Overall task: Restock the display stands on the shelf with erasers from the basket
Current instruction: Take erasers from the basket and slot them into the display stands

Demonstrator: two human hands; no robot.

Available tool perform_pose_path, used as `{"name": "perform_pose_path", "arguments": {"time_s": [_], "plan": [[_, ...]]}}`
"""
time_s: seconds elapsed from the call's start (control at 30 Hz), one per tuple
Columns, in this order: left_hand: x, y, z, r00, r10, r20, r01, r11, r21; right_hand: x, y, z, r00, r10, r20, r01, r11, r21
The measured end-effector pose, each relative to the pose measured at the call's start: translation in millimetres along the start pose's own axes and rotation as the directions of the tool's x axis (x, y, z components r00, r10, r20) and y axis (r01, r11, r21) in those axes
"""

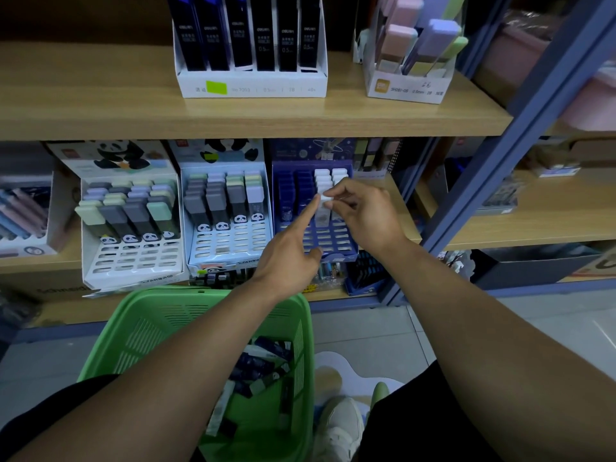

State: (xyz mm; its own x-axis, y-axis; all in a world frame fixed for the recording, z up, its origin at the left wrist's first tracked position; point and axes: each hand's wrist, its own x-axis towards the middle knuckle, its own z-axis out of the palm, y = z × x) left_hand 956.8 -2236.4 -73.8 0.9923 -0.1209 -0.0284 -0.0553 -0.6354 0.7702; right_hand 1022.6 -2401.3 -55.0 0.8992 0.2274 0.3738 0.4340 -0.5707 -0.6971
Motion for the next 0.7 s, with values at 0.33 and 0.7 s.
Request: {"name": "perform_pose_path", "arguments": {"time_s": [0.33,0.7], "plan": [[15.4,26.4,-12.2,0.999,-0.033,-0.018,0.035,0.994,0.099,4.5,2.1,12.2,0.985,0.112,-0.128,-0.114,0.993,-0.015],[5.6,31.6,-6.7,0.999,0.006,-0.05,0.004,0.982,0.187,2.0,-11.0,6.6,0.969,0.078,-0.233,-0.099,0.992,-0.081]]}}
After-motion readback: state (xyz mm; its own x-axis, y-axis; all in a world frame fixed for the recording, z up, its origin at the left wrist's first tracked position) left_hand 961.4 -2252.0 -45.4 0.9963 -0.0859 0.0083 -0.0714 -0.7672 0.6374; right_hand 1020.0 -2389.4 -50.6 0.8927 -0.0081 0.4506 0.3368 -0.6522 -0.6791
